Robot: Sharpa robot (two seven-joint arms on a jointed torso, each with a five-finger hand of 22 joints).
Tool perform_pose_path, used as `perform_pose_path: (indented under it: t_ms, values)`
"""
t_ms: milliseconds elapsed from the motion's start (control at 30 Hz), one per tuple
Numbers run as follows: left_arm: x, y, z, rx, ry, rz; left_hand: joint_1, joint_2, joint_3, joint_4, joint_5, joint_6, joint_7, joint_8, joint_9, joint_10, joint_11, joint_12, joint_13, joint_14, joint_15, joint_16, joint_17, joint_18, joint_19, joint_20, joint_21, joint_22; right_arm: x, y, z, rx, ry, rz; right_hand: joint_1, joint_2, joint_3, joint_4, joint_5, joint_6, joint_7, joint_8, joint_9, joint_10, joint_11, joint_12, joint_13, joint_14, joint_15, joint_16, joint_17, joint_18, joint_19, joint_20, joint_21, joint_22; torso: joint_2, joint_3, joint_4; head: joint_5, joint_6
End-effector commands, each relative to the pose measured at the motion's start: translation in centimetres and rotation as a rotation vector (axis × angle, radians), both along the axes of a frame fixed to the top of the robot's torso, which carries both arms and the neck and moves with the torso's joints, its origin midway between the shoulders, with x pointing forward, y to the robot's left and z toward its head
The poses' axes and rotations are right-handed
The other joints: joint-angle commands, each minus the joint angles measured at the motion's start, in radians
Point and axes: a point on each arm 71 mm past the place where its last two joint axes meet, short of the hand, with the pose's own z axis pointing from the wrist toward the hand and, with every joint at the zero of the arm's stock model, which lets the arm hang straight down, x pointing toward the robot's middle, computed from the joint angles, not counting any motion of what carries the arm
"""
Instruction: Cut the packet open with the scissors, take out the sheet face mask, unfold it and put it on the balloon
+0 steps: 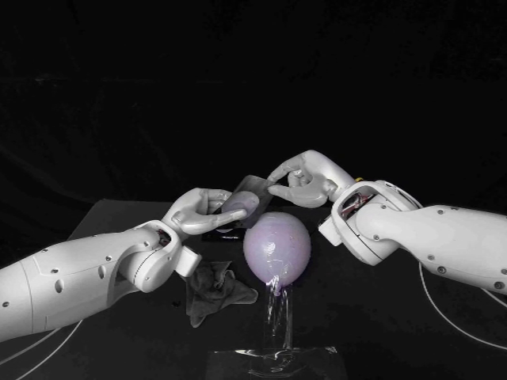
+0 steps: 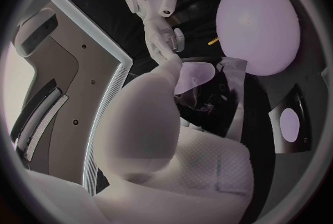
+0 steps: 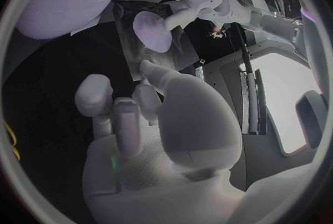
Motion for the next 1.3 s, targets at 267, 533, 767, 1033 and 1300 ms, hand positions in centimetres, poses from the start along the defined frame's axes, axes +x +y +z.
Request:
perform_pose_path:
  t_ms: [267,533,767,1033,1300]
  values:
    - [0.2,0.2,0.0,0.054,-0.006,0.030,0.107,0.151,0.158,-0.040,-0.002,0.170,-0.028,0.086,0.032,0.148,-0.078,0.062,0.012,0.143,-0.075,0.066,0.024,0.018,0.124,-0.072,0.115,0.058,-0.6,0.2,0.1,-0.018,-0.013,0.020,-0.013,-0.002,0.012,-0.005,0.000,-0.007,0.005,0.041,0.101,0.042,-0.033,0.004,0.002,0.093,-0.008,0.005,0.200,-0.005,0.005,0.001,0.005,0.003,0.000,0.0004,-0.0010,-0.001,0.003]
    - [0.3,0.4,0.1,0.061,-0.024,0.061,0.076,0.140,0.206,-0.054,-0.002,0.180,-0.037,0.102,0.042,0.184,-0.088,0.056,0.003,0.179,-0.086,0.062,0.024,0.011,0.100,-0.090,0.193,0.109,-1.2,0.7,0.3,-0.043,-0.038,0.074,-0.027,-0.006,0.017,-0.006,-0.001,-0.020,0.008,0.044,0.104,0.025,-0.030,-0.039,-0.029,0.086,-0.005,-0.005,0.165,0.001,-0.014,0.001,-0.025,-0.019,0.000,-0.0002,-0.0006,-0.005,0.007]
    - [0.4,0.6,0.2,0.084,-0.071,0.060,0.070,0.135,0.216,-0.063,-0.002,0.181,-0.040,0.105,0.044,0.188,-0.090,0.051,0.000,0.182,-0.088,0.059,0.024,0.009,0.087,-0.092,0.215,0.125,-1.1,-0.1,0.7,0.025,-0.068,0.074,-0.169,-0.118,-0.092,0.071,-0.001,-0.183,0.072,-0.046,0.070,-0.216,0.025,-0.554,-0.402,0.043,0.038,-0.065,0.003,0.016,-0.098,0.027,-0.150,-0.112,0.000,-0.0004,0.0006,-0.008,0.016]
    - [0.3,1.1,0.9,0.142,-0.219,0.042,0.064,0.137,0.228,-0.068,-0.002,0.177,-0.042,0.104,0.044,0.186,-0.090,0.043,-0.003,0.178,-0.086,0.051,0.023,0.006,0.067,-0.092,0.232,0.138,-0.3,-2.3,0.9,0.103,-0.022,0.042,-0.198,-0.118,-0.148,0.127,-0.001,-0.195,0.078,-0.068,0.062,-0.212,0.033,-0.573,-0.423,0.037,0.046,-0.071,-0.006,0.022,-0.111,0.042,-0.170,-0.121,0.001,0.0003,0.0001,-0.008,0.021]
    - [0.2,1.6,1.3,0.176,-0.323,0.035,0.062,0.138,0.231,-0.068,-0.002,0.176,-0.043,0.104,0.044,0.184,-0.089,0.040,-0.004,0.176,-0.085,0.048,0.023,0.004,0.060,-0.092,0.237,0.142,0.2,-3.9,1.4,0.141,0.017,0.015,-0.140,-0.050,-0.147,0.147,0.004,-0.136,0.061,-0.057,0.063,-0.042,0.016,-0.210,-0.154,0.070,0.032,-0.030,0.099,0.009,-0.038,0.041,-0.069,-0.037,0.000,0.0011,-0.0014,-0.011,0.029]
